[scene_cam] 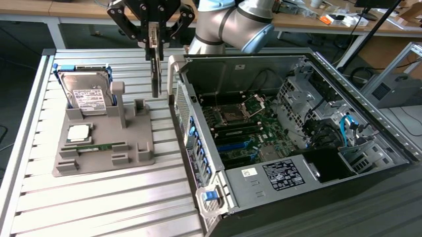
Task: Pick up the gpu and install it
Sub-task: 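Pick up the gpu and move the gpu toward the slot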
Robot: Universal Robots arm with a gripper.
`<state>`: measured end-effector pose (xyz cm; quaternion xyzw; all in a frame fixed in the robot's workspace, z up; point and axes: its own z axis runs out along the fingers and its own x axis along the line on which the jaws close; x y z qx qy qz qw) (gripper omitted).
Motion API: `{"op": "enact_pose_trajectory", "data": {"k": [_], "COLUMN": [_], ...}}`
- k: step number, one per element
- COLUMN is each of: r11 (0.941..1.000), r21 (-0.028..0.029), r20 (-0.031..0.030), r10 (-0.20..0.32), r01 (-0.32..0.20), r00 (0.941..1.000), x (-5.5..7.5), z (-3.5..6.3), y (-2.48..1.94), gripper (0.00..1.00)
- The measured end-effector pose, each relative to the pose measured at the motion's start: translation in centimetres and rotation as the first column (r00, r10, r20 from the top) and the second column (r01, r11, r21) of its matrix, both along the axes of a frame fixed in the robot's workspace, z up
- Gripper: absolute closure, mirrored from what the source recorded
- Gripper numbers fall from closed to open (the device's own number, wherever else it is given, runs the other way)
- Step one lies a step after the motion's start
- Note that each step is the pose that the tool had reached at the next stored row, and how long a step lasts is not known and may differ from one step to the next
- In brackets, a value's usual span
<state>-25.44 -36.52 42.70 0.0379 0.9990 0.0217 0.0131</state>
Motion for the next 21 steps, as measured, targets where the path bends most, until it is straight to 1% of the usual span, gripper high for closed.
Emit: {"op": "enact_pose_trajectory", "data": {"k": [21], "r11": [1.0], "r21": [0.0], "r20": [0.0], "r10": [0.0], "r01": [0.0], "r00": [1.0], "x": [0.42], "z": [0.0], "y": [0.0], "gripper": [0.73]}}
